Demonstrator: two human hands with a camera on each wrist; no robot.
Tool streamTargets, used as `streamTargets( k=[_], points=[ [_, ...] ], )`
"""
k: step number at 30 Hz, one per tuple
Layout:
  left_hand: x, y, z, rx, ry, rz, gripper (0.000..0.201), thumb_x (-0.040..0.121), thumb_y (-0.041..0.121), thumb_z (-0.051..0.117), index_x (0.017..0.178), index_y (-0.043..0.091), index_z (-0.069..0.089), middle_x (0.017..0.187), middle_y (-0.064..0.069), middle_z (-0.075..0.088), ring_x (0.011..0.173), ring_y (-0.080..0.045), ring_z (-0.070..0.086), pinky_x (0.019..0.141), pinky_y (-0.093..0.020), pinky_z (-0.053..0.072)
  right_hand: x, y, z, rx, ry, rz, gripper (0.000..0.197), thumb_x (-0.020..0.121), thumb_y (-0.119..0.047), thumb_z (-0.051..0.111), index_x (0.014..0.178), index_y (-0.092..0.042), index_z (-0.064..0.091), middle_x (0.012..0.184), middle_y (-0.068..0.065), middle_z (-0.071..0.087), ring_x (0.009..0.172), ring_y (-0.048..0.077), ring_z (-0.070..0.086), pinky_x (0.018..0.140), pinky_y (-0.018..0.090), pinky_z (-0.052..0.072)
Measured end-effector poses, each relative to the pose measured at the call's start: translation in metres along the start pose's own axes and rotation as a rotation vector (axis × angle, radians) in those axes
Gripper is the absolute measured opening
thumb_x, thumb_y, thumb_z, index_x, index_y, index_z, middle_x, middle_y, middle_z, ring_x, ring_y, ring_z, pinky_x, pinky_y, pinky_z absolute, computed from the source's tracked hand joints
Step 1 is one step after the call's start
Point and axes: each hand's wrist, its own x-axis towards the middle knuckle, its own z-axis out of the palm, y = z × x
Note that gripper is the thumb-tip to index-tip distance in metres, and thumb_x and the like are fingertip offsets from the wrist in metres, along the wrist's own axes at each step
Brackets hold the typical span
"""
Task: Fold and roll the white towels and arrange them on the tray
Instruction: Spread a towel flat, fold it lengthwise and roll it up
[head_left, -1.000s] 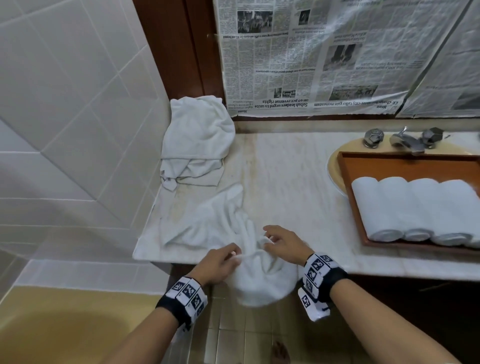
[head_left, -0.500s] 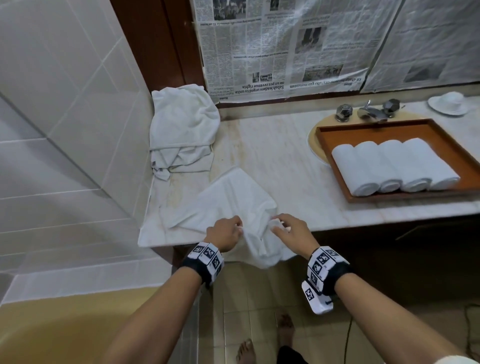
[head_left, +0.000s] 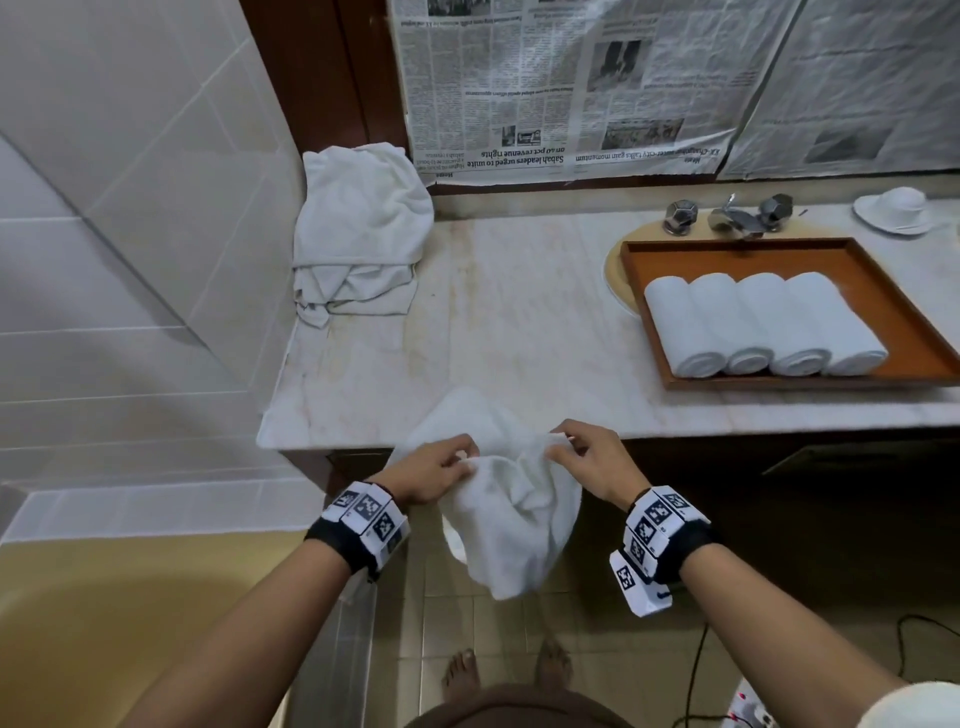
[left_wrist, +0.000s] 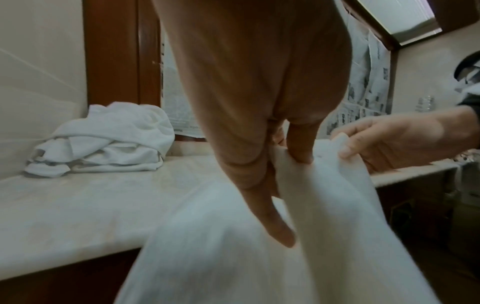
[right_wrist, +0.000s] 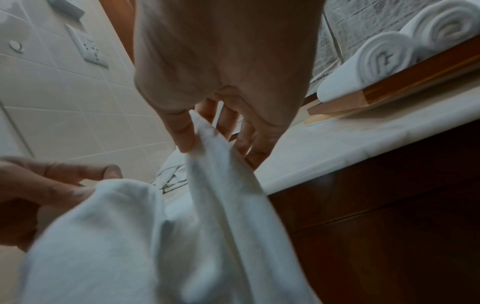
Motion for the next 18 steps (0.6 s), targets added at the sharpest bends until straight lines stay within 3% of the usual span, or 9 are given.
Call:
streamTargets(
  k=[2,7,10,13,15,18],
  points=[
    [-0.005,0.006,-0.007,-0.062,0.025,0.012,0.004,0.101,0.034,0.050,0.098,0.035,0.053,0.097,-0.003,0.068,0.085,-0.017,0.058,0.079,-0.034,0.046,-0.003,0.002,-0.009,0.014,-0.003,-0.026,0.005,0.087,-0.029,0.066,0.083,-0.027,0.065,0.075,0.008,0.066,0.072,0.027,0.060,0.065,0.033,0.046],
    [-0.015,0.010,-0.017,-0.031,0.150,0.011,0.003,0.101,0.029,0.051,0.100,0.029,0.054,0.090,0.000,0.067,0.081,-0.018,0.058,0.067,-0.028,0.043,-0.004,0.000,-0.026,-0.017,-0.011,-0.110,0.009,0.089,-0.025,0.068,0.081,-0.022,0.064,0.071,0.010,0.061,0.064,0.012,0.049,0.064,0.029,0.039],
    [-0.020,0.005,-0.028,0.013,0.258,0.010,0.006,0.101,0.033,0.050,0.101,0.028,0.052,0.089,-0.007,0.067,0.082,-0.024,0.060,0.066,-0.030,0.043,0.000,-0.005,-0.037,-0.051,0.032,-0.137,0.011,0.089,-0.021,0.068,0.080,-0.020,0.064,0.068,0.001,0.060,0.064,0.010,0.049,0.066,0.026,0.040],
    [-0.024,0.003,-0.047,0.014,0.404,-0.016,0.009,0.101,0.033,0.053,0.101,0.024,0.055,0.088,-0.007,0.066,0.081,-0.024,0.059,0.063,-0.029,0.041,0.005,-0.011,-0.053,-0.048,0.119,-0.152,0.014,0.091,-0.020,0.068,0.078,-0.020,0.062,0.058,-0.013,0.053,0.057,0.001,0.044,0.060,0.017,0.035],
    [-0.027,0.005,-0.060,0.031,0.474,-0.014,0.010,0.100,0.033,0.056,0.099,0.023,0.057,0.085,-0.004,0.064,0.079,-0.023,0.058,0.060,-0.029,0.039,0.012,-0.014,-0.066,-0.046,0.161,-0.161,0.013,0.091,-0.020,0.068,0.079,-0.017,0.063,0.056,-0.017,0.051,0.056,0.001,0.042,0.059,0.019,0.034],
    [-0.027,0.006,-0.075,0.009,0.551,-0.006,0.014,0.096,0.037,0.061,0.096,0.023,0.062,0.088,0.000,0.066,0.082,-0.019,0.059,0.061,-0.027,0.039,0.021,-0.020,-0.087,-0.071,0.202,-0.169,0.015,0.090,-0.022,0.070,0.079,-0.014,0.064,0.058,-0.007,0.052,0.057,0.008,0.043,0.059,0.026,0.036]
  ],
)
